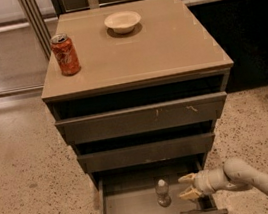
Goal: Pick water bottle from bottom drawer and place on counter
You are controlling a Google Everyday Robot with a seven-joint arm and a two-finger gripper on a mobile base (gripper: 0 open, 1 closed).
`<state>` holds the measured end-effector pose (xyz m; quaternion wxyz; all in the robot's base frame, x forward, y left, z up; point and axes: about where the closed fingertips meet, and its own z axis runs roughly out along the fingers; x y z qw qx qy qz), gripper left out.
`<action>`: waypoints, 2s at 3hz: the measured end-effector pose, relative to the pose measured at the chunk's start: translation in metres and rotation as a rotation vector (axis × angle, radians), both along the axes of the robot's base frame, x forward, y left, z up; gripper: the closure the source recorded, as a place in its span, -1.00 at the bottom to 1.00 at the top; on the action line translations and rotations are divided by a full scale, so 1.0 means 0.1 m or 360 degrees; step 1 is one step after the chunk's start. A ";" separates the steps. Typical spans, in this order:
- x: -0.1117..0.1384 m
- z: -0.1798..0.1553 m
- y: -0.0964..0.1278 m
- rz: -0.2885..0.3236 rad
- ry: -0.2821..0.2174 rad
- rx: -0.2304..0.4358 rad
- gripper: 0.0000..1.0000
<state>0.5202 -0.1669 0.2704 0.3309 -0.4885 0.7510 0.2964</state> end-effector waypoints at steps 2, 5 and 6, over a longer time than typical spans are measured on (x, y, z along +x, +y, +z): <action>0.14 -0.39 0.23 0.0067 -0.0037 -0.0013 -0.28; 0.45 -0.41 0.75 0.0226 -0.0190 0.0068 -0.56; 0.42 -0.32 0.92 0.0272 -0.0206 0.0117 -0.54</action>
Offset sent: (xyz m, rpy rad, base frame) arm 0.0284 0.0291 -0.0633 -0.0092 -0.0563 0.0503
